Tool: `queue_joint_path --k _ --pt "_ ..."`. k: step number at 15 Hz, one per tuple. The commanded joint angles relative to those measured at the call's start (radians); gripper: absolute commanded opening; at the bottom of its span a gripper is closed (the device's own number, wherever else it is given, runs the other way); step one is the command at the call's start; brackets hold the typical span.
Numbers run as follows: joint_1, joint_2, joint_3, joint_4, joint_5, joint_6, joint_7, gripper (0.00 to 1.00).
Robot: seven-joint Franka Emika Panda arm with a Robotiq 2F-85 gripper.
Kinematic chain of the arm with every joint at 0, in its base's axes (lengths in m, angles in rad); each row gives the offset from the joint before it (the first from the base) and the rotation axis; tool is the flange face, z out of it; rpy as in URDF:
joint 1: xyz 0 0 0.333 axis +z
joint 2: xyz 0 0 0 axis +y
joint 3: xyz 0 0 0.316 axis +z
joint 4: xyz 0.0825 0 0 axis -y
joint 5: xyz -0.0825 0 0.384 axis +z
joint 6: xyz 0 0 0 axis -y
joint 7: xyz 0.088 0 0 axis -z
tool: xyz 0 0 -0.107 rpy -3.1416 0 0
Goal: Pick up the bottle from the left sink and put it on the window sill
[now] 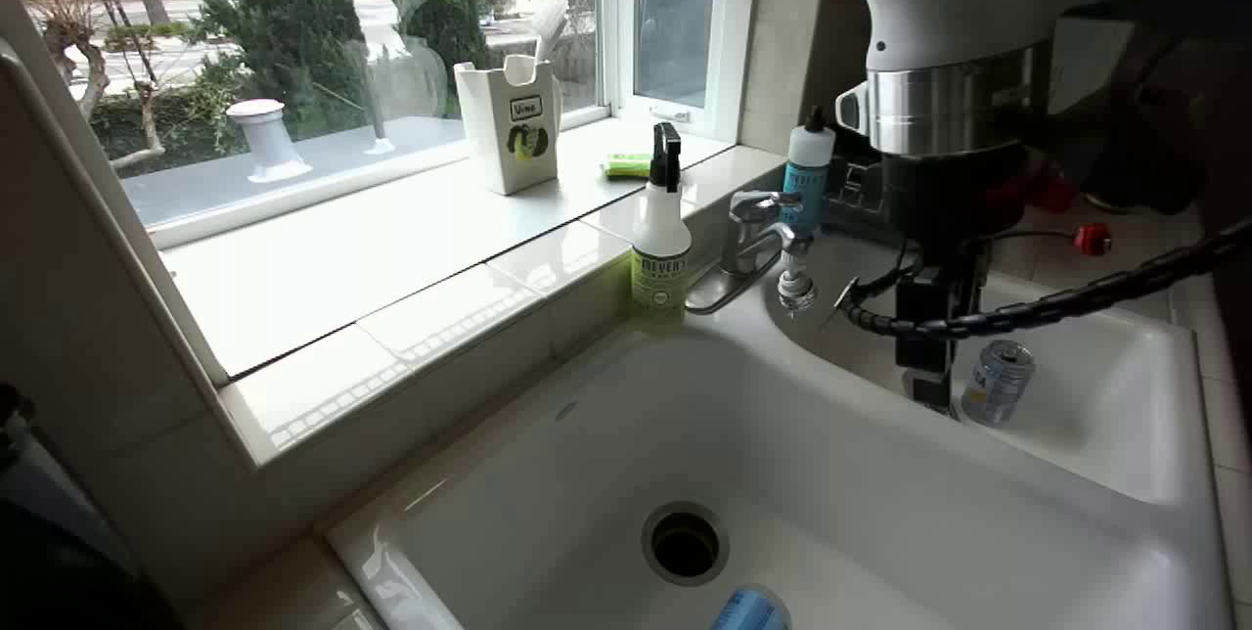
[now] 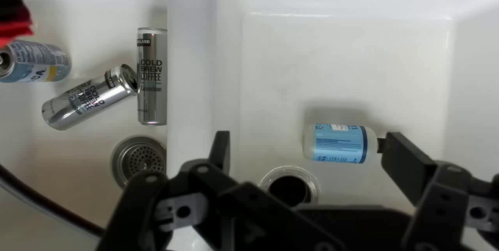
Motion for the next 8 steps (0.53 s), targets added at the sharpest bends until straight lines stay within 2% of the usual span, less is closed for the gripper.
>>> queue_joint_path --k 1,5,8 --pt "0.011 0.001 -0.01 0.001 -0.003 -0.001 0.003 1.0" --pt "0.011 0.001 -0.01 0.001 -0.003 -0.001 0.003 1.0" --pt "0.048 0.089 0.034 0.056 -0.074 -0.032 -0.057 1.0"
